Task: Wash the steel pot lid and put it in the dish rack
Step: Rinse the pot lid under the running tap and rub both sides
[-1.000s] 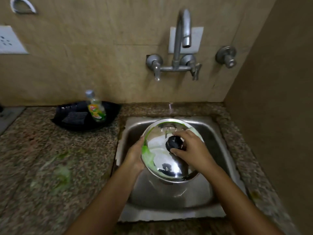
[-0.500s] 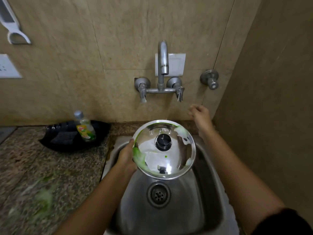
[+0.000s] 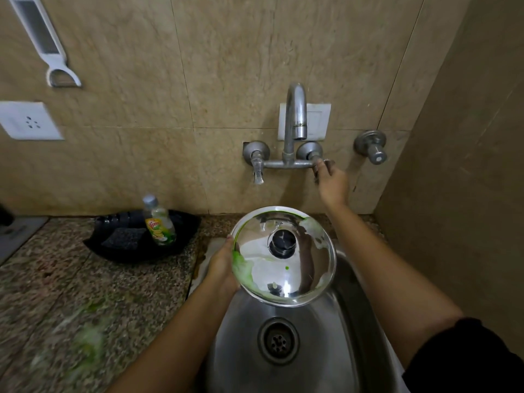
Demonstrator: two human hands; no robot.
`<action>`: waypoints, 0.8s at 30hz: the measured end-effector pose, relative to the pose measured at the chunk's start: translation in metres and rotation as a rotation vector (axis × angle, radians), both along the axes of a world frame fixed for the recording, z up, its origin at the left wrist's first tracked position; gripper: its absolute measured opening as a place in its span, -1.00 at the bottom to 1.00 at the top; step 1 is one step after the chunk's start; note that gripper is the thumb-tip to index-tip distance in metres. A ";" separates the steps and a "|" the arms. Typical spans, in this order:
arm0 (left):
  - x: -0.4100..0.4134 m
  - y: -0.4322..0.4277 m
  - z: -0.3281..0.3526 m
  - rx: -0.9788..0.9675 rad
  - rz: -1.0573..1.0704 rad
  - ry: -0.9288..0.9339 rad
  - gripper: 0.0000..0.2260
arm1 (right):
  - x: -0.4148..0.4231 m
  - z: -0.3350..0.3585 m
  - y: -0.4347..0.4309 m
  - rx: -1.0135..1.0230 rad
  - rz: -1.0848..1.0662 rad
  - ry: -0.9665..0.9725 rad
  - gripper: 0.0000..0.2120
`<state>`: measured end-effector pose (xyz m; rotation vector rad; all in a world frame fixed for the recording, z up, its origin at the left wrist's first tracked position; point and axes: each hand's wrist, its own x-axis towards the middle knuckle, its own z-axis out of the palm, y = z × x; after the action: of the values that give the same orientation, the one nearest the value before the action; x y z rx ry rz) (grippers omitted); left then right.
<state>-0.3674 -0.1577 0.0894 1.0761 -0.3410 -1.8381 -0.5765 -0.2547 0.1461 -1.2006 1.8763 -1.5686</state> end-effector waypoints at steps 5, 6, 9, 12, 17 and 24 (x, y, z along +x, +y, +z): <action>0.002 -0.005 -0.003 0.051 0.045 -0.012 -0.64 | 0.000 0.000 0.001 0.002 -0.015 -0.109 -0.61; 0.002 -0.005 -0.003 0.064 0.060 -0.014 -0.63 | 0.000 0.000 0.003 0.002 -0.007 -0.125 -0.60; 0.004 -0.007 -0.005 0.069 0.084 -0.020 -0.61 | 0.001 -0.015 0.022 0.030 0.132 -0.165 -0.63; 0.008 -0.011 -0.010 0.068 0.113 -0.025 -0.63 | 0.003 -0.052 0.065 0.120 0.246 0.147 -0.56; 0.004 -0.016 -0.015 0.035 0.129 -0.091 -0.62 | 0.012 -0.076 0.086 0.188 0.428 0.826 -0.53; -0.001 -0.009 -0.021 0.003 0.139 -0.137 -0.68 | 0.004 -0.094 0.109 0.175 0.475 0.803 -0.52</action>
<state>-0.3688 -0.1665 0.0680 1.2013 -0.3356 -1.6472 -0.5729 -0.1456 0.0525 -2.1954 1.8694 -0.6858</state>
